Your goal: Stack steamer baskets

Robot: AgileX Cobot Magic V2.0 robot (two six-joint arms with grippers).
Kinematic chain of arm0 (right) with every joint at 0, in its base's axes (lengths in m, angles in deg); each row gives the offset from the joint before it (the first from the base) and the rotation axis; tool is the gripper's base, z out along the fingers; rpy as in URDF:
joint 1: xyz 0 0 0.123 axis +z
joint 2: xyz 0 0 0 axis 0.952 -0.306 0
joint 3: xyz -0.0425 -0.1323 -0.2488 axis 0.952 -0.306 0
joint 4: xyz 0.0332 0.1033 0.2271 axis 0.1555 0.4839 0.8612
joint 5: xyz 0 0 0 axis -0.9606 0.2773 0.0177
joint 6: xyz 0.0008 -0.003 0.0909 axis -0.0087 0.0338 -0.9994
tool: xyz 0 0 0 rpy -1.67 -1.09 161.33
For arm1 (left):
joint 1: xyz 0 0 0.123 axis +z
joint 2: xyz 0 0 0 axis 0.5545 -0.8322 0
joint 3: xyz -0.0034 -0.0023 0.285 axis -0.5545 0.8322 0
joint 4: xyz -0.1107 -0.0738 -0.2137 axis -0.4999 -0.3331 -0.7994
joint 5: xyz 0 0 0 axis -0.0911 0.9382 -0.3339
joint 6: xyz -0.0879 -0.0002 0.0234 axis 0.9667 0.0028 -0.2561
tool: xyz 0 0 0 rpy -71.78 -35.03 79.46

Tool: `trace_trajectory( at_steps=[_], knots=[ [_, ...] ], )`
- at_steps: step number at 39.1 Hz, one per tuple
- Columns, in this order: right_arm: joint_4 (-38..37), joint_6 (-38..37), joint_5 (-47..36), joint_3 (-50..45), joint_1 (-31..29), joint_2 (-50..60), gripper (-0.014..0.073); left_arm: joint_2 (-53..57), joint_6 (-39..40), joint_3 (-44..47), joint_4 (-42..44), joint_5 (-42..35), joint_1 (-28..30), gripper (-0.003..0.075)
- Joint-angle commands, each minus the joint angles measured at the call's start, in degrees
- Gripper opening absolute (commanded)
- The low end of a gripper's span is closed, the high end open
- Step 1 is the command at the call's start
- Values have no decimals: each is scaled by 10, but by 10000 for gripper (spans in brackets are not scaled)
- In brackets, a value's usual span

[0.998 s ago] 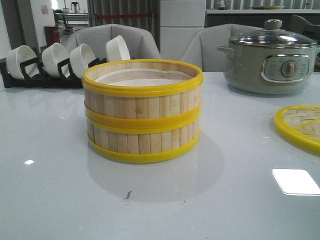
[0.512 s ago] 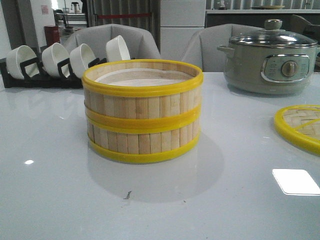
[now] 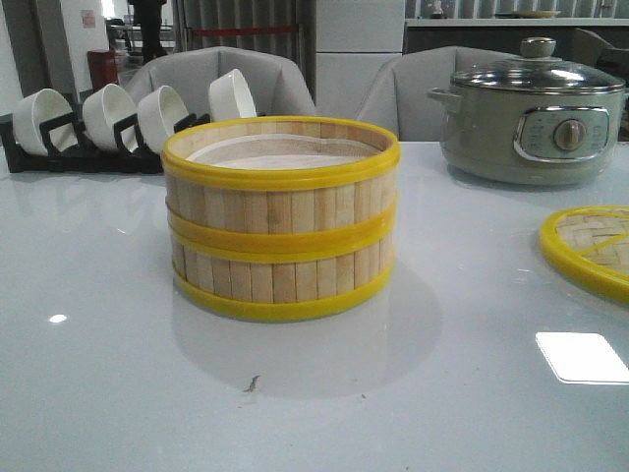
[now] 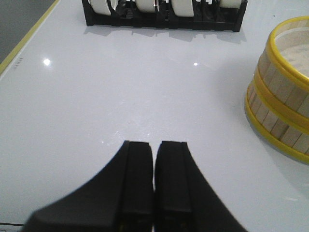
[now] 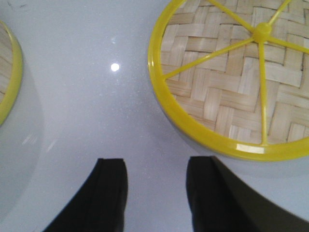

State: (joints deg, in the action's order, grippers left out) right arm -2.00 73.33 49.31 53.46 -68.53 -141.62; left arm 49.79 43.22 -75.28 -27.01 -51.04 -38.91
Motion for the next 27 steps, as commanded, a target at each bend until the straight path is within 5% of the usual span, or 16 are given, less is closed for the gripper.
trace_trajectory(
  at_steps=[1, 27],
  knots=[
    [-5, 5, -3, 63, -15, -45, 332, -1, 5, -18, -3, -50, -4, 91],
    [-74, 6, 128, 327, -74, -229, 384, -1, 5, -18, -3, -50, -4, 91]
  ],
)
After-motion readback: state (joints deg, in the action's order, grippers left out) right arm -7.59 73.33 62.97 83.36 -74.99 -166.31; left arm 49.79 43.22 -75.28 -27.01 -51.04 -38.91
